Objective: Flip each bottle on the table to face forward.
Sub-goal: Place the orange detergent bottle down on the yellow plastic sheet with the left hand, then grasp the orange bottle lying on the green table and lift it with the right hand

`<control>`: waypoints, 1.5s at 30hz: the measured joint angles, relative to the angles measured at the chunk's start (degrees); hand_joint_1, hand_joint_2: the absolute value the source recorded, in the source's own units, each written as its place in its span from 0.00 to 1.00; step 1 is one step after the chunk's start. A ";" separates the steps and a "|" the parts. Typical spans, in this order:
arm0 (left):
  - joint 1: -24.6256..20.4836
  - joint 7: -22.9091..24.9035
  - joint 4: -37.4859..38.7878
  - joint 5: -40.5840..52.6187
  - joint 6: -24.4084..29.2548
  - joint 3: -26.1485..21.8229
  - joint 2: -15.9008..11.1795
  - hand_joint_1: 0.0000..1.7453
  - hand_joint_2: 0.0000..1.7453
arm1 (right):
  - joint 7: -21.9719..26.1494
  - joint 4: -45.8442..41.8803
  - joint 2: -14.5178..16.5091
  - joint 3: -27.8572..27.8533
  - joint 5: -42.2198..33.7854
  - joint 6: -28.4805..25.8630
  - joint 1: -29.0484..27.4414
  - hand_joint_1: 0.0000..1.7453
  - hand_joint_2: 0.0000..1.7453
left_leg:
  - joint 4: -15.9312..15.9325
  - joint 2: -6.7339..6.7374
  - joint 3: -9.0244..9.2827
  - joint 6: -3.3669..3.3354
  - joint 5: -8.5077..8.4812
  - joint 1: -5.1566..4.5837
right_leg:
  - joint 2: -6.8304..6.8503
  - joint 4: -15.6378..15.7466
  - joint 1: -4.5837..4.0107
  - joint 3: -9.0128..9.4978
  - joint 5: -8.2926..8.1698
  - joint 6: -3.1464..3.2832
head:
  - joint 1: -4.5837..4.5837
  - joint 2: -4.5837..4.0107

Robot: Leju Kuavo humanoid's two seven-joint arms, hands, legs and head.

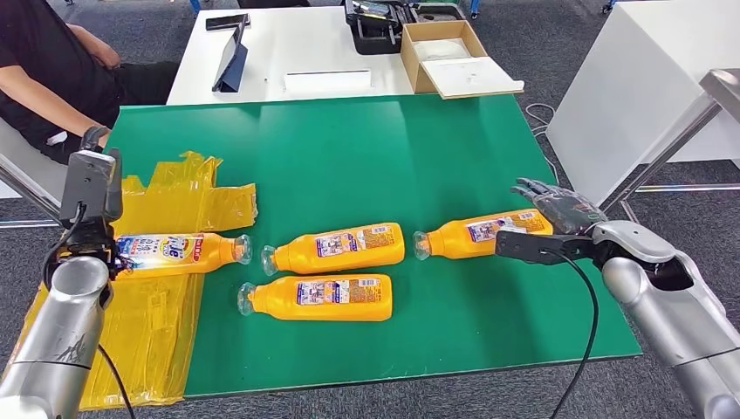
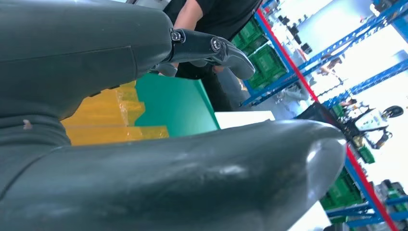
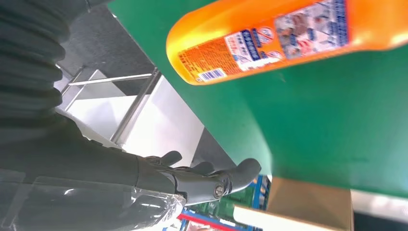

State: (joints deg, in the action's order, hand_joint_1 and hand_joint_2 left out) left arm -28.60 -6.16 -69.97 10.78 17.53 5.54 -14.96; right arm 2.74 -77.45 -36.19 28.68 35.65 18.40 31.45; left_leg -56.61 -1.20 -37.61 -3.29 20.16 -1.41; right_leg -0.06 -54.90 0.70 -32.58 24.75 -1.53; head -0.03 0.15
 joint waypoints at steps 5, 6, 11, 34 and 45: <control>0.08 -0.91 -0.56 -1.91 1.77 0.36 -1.11 0.00 0.00 | 0.86 4.64 -0.71 5.18 1.08 0.34 4.20 0.00 1.00 | 0.00 0.01 0.00 0.00 0.00 0.01 | 0.00 0.00 -0.01 0.00 0.00 0.00 | -0.01 0.00; 0.08 -0.92 -0.64 -2.09 2.02 0.47 -1.25 0.00 0.00 | 0.92 5.49 -0.70 6.22 1.42 0.38 4.97 0.00 1.00 | 0.00 0.01 0.00 0.00 0.00 0.01 | 0.00 0.00 -0.01 0.00 0.00 0.00 | -0.01 0.00; 0.08 -1.85 -0.97 -3.80 3.43 1.01 -1.56 0.00 0.00 | 1.38 10.30 0.36 11.37 3.13 0.38 9.12 0.00 1.00 | 0.00 0.00 0.00 -0.01 -0.01 0.01 | 0.00 -0.01 -0.02 0.01 0.00 0.00 | -0.01 0.00; -2.64 -3.88 0.10 -7.99 5.22 4.93 -1.57 0.00 0.00 | 2.15 26.01 7.91 21.70 7.88 -1.34 15.17 0.00 1.00 | -0.01 -0.02 0.01 -0.05 -0.04 0.00 | 0.03 -0.01 -0.01 -0.01 0.00 0.00 | -0.01 0.00; -2.64 -3.50 0.19 -8.90 5.29 6.07 -1.57 0.00 0.00 | -0.55 29.79 8.38 22.48 13.80 -4.89 12.53 0.00 1.00 | -0.01 0.00 0.03 -0.05 -0.04 0.00 | 0.02 0.00 0.01 -0.01 0.00 0.00 | -0.01 0.00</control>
State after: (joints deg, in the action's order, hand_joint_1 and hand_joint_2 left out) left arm -31.24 -9.65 -69.78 1.87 22.82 11.61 -16.52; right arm 2.20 -47.66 -27.80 51.16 49.45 13.51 43.98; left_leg -56.62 -1.20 -37.58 -3.34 20.13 -1.41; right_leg -0.03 -54.90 0.71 -32.59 24.75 -1.53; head -0.04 0.15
